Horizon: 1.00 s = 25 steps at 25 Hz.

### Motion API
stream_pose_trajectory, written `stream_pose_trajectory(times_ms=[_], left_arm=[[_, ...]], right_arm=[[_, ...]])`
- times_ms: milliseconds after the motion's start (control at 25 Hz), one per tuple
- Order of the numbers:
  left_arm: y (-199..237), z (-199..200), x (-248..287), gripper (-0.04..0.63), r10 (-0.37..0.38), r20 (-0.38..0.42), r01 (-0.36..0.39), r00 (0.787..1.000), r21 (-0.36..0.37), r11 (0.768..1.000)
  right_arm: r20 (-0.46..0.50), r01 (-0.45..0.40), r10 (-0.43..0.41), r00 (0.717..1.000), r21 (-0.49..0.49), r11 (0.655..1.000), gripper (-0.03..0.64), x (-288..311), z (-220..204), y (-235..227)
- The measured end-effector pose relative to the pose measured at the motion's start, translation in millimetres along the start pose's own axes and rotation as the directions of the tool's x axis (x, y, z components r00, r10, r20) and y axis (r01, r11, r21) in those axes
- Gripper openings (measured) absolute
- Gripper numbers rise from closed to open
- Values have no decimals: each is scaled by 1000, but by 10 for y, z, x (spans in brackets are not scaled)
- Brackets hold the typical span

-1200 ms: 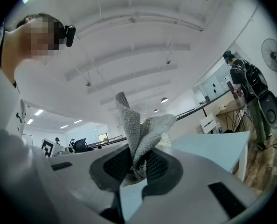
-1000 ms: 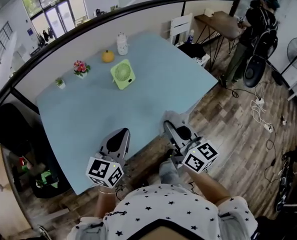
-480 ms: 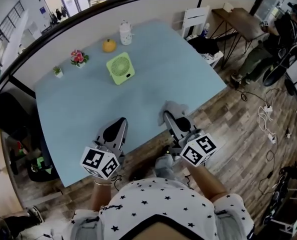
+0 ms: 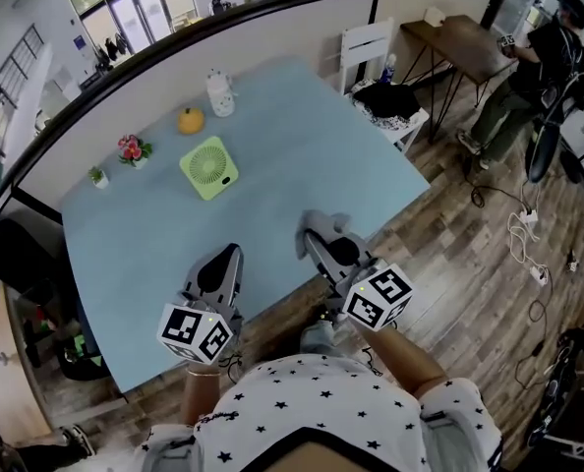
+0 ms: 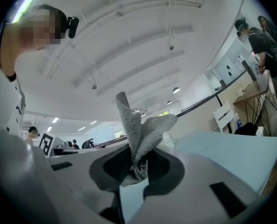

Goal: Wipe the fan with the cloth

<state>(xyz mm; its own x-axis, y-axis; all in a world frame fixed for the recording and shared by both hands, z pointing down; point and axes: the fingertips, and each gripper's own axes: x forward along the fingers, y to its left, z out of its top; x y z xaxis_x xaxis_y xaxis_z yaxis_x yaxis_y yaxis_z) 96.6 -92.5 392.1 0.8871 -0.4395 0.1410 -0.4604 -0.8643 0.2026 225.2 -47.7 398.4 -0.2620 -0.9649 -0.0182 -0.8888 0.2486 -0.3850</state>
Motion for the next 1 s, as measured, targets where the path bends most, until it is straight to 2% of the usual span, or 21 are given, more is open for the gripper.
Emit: stream_pose_trajectory(times_ms=[320, 680, 1000], left_arm=[[-113, 120, 438, 31, 22, 6, -22, 1000, 44, 999], [-231, 82, 702, 31, 17, -6, -17, 1000, 71, 997], [218, 3, 705, 31, 61, -22, -60, 998, 35, 998]], right_arm=[[8, 4, -4, 1000, 1, 1000, 46, -101, 219, -410], [-10, 0, 0, 1000, 0, 1000, 46, -86, 232, -650], [-44, 10, -11, 999, -16, 1000, 46, 340, 135, -697]])
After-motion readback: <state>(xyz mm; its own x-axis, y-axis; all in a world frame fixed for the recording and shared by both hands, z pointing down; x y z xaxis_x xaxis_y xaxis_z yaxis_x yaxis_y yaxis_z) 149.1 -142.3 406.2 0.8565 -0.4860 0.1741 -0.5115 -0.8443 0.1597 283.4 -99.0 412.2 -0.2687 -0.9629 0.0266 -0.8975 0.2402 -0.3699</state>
